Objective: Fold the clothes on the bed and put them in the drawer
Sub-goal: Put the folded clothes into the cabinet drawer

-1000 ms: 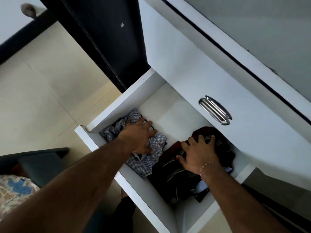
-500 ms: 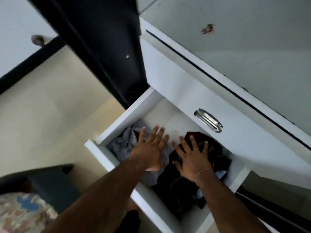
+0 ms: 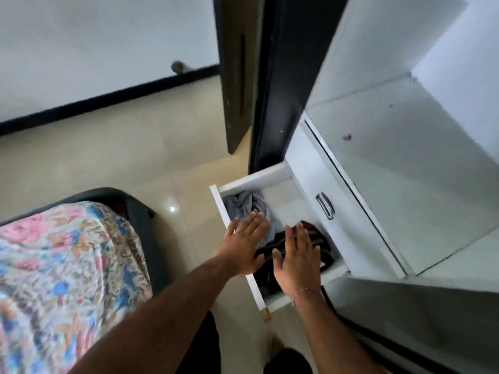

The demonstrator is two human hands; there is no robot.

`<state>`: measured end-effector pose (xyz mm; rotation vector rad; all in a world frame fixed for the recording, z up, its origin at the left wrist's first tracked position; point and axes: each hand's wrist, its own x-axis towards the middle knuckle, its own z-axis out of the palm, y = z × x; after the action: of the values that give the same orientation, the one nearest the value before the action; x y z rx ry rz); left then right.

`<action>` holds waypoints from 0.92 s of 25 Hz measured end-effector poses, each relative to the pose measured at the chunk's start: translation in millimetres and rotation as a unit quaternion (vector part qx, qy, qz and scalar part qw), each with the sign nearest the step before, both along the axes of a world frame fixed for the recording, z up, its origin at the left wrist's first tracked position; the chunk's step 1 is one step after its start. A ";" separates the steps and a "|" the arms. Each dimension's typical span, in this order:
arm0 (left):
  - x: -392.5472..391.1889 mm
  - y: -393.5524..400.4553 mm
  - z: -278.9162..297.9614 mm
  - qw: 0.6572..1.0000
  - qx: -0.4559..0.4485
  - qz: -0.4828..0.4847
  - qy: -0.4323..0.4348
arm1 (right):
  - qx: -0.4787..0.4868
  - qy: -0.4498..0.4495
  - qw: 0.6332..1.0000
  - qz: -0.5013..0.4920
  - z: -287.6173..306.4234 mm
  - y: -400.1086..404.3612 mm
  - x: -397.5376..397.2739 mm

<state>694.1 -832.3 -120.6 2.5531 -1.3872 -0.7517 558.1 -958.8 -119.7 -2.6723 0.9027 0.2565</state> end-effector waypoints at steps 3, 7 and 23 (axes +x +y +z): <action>-52.0 52.5 47.9 0.995 -0.037 0.093 -0.007 | -0.027 -0.046 0.996 0.077 45.0 23.8 -16.9; -155.7 155.2 105.8 0.942 -0.130 0.291 -0.101 | -0.059 -0.140 0.947 0.284 109.6 81.7 -52.7; -986.1 561.3 143.3 0.493 -0.090 0.824 -0.263 | 0.126 -0.231 0.559 0.786 173.1 617.7 -662.4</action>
<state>-292.0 -270.9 22.8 2.4046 1.2084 0.5569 -104.3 -341.1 53.4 -2.1454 -1.6831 -0.0116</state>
